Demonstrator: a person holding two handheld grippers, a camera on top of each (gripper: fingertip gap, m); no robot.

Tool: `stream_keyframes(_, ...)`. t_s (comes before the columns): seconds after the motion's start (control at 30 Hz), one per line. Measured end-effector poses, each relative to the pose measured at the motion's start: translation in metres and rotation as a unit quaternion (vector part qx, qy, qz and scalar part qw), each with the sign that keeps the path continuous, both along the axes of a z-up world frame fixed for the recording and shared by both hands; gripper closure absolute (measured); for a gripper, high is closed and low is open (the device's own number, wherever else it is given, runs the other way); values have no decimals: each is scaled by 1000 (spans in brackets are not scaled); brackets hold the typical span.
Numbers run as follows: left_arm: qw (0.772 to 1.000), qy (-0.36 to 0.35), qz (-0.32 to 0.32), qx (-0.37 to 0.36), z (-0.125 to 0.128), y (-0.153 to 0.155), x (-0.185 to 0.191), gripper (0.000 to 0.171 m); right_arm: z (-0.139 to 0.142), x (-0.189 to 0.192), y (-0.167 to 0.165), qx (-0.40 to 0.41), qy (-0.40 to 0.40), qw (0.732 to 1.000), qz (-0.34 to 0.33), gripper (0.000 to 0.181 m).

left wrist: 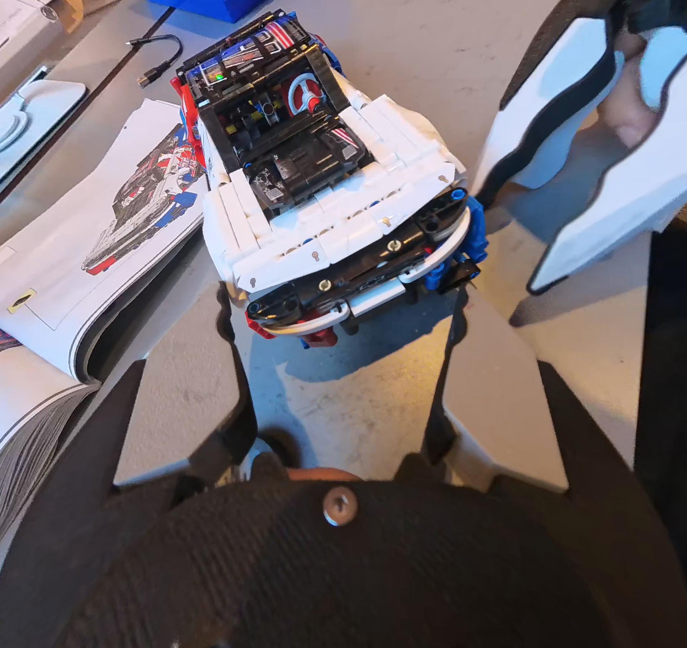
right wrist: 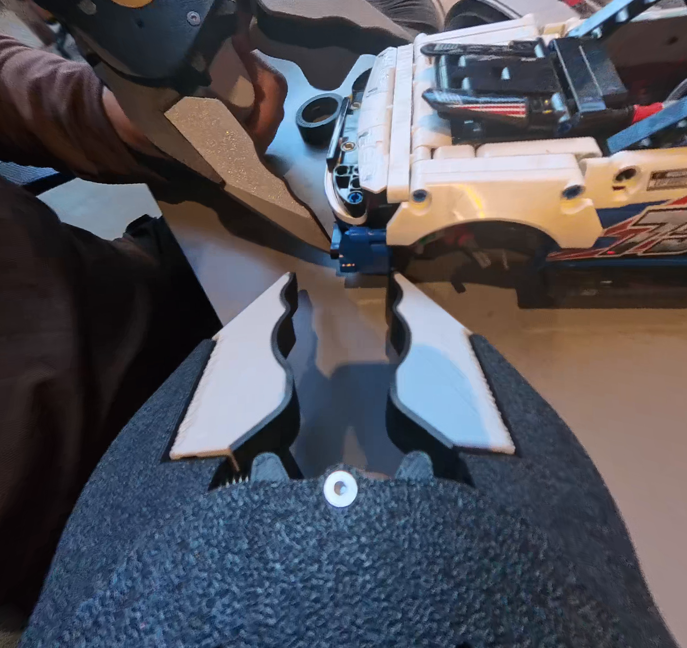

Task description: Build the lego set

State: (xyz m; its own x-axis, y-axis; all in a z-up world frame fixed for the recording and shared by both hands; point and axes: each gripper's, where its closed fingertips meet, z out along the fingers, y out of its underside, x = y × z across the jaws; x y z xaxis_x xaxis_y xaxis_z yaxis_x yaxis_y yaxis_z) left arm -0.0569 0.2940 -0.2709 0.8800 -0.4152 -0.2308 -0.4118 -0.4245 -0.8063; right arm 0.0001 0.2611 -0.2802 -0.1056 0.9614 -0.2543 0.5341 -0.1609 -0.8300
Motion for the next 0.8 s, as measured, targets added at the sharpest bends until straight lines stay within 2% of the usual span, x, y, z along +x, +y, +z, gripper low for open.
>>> stream_keyframes(0.03, 1000, 2, 1, 2, 0, 0, 0, 55, 0, 3, 0, -8, -1, 1000, 10, 143)
stream_keyframes(0.13, 1000, -4, -1, 4, 2, -2, -1, 58, 3, 8, 0, -20, 0, 999, 27, 141)
stream_keyframes(0.27, 1000, -18, -5, 4, 4, -3, -3, 64, 4, 14, 10, 6, -10, 1000, 26, 129)
stream_keyframes(0.43, 1000, -15, -9, 4, 3, -3, -2, 62, 15, 9, 1, -73, -5, 994, 76, 114)
stream_keyframes(0.53, 1000, -15, -11, 3, 3, -2, -2, 61, 14, 5, 10, -37, -15, 997, 71, 114)
stream_keyframes(0.6, 1000, -15, -12, 1, 2, -1, -1, 59, 13, 3, 9, -8, -13, 996, 88, 122)
stream_keyframes(0.7, 1000, -10, -12, -2, 1, 1, 0, 56, 5, 0, 2, -3, -37, 993, 110, 123)
stream_keyframes(0.8, 1000, -15, -17, -6, 0, 2, -1, 55, 7, -4, 2, 9, -26, 993, 119, 128)
